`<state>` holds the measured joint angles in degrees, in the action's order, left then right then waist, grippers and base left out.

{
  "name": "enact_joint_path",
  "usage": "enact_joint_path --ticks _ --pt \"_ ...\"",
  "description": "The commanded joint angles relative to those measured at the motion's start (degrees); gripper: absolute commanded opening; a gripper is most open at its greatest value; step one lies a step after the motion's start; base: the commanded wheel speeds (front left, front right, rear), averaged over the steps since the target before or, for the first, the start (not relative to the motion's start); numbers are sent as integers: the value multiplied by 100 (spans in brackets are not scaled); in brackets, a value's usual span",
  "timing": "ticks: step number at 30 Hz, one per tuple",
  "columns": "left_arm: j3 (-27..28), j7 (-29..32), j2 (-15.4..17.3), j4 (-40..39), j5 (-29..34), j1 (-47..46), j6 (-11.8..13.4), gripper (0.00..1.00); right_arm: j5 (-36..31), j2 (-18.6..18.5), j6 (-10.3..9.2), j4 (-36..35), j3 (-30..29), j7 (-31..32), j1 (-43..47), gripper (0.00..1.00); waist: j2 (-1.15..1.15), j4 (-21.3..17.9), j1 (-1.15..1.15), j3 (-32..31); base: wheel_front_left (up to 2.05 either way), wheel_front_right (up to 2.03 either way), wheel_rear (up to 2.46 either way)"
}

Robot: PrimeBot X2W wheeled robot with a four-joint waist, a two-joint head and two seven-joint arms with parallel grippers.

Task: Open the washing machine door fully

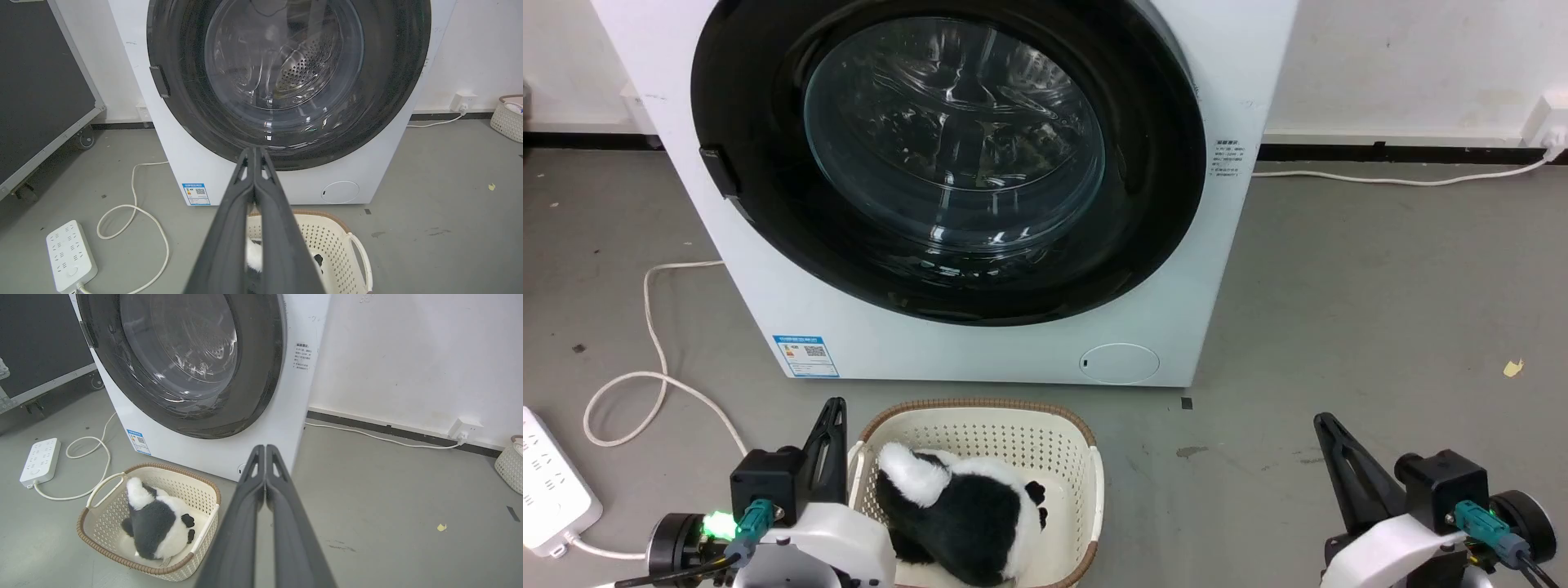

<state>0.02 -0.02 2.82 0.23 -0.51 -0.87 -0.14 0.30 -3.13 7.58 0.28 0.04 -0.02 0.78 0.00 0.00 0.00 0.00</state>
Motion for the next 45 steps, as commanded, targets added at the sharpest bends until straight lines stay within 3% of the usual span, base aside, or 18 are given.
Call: enact_joint_path --ticks 1,42,43,45 --pt "-2 2 6 -23 51 87 14 0 -30 25 -9 -28 -4 2 -78 0 0 0 0 0 0 0 0" --pt "-2 2 6 -23 51 87 14 0 -30 25 -9 -28 -4 2 -78 0 0 0 0 0 0 0 0" --pt "0 0 0 0 0 1 0 100 0 0 0 0 -1 0 0 100 0 0 0 0 0 0 0" --pt "2 -2 0 3 -12 0 0 100 3 -1 0 1 2 -2 4 100 0 0 0 0 0 0 0"
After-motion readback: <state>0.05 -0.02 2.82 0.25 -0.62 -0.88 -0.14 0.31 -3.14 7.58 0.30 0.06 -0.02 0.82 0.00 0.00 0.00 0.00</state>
